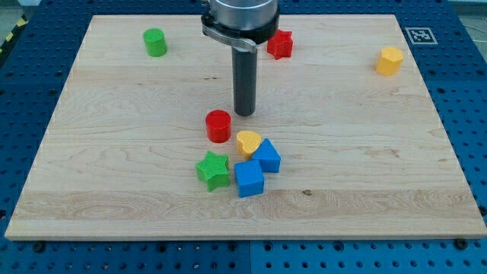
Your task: Place red circle on top of green star
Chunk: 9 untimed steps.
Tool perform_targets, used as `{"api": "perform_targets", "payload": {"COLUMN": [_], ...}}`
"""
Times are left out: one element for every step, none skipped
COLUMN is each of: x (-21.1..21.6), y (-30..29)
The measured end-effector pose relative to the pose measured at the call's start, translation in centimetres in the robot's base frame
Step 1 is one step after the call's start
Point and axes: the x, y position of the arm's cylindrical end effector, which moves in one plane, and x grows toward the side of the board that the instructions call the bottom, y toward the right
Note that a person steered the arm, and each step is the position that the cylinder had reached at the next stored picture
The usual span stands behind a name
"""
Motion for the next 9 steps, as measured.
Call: {"api": "perform_targets", "payload": {"x": [0.3, 0.3, 1.8, 3.5, 2.9, 1.1, 1.1, 3.0, 5.5], "y": [-0.5, -1.3, -1.7, -2.3, -2.3, -3.3, -6.7, -7.9, -7.5]}}
